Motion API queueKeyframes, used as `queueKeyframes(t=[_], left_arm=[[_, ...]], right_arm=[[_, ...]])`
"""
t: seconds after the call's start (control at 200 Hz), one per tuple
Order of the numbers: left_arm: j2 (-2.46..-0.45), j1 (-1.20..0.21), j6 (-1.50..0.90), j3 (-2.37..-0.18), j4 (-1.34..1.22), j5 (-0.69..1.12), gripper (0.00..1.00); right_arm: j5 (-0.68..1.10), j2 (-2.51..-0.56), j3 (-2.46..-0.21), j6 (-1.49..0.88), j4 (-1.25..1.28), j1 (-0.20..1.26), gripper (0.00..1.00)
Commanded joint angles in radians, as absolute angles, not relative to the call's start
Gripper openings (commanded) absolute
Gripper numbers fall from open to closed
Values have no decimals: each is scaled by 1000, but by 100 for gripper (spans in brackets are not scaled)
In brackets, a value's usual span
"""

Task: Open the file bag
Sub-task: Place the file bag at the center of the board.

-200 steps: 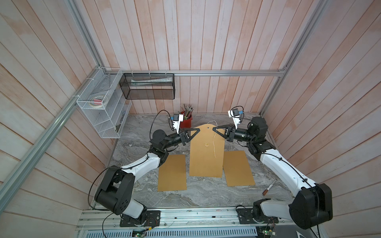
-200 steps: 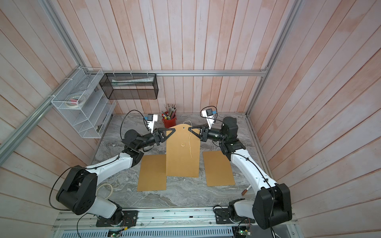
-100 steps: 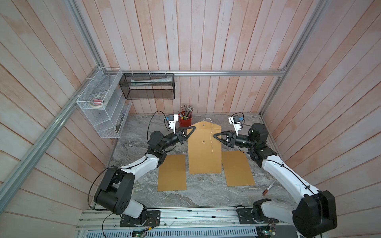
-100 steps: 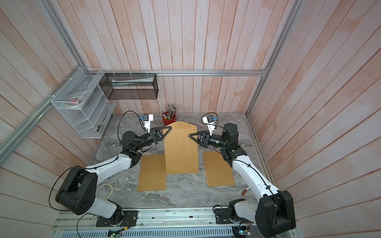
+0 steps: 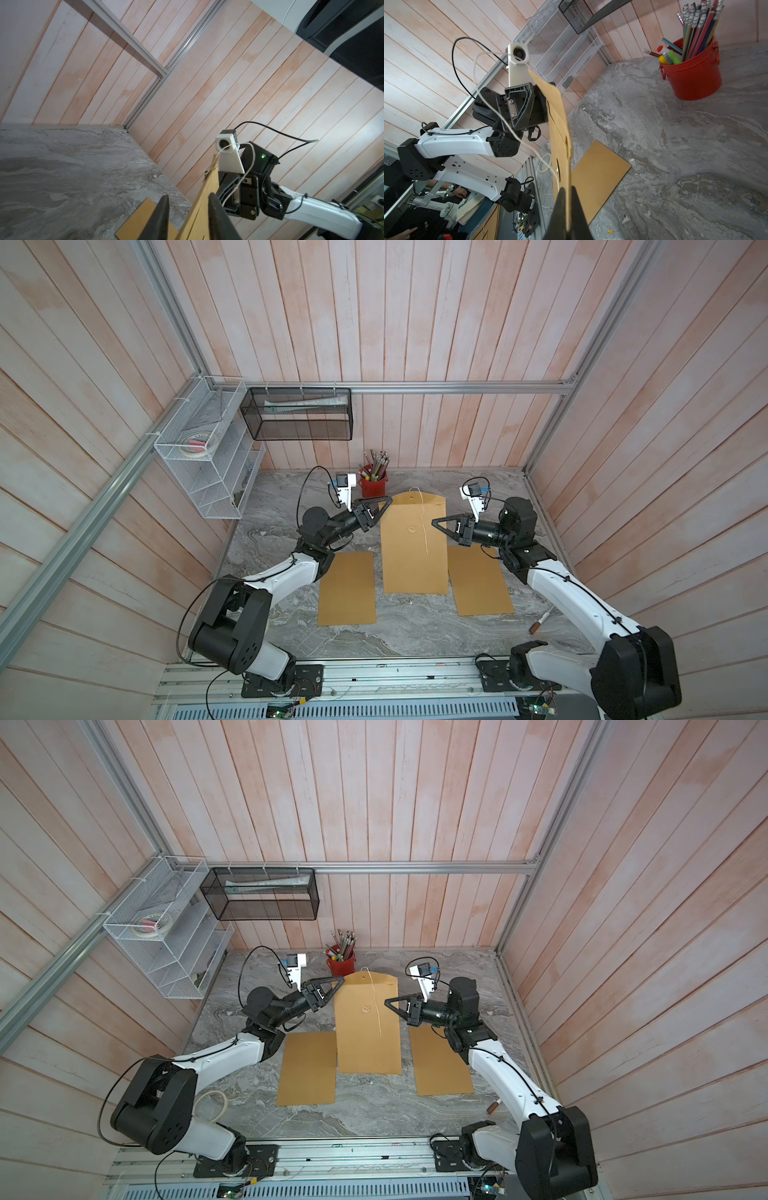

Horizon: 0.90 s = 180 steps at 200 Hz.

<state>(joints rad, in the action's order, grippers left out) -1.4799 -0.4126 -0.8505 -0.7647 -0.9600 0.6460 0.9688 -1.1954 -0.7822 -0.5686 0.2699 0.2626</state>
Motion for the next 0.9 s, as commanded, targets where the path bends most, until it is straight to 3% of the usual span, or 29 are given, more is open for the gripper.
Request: queueKeyframes(t=[0.0,0.38,0.895], left_arm=[[-1398,-399,-748,-731,-817,576,40],[-1181,-347,-572,-656,-465,437,45],[-1094,-337,-571,-599,-429,413,46]], right_arm=[[961,-1210,-763,-566,255,223,0],[966,-1285,-730,-531,212,179,0],[934,-1440,-723,-509,158,177,0]])
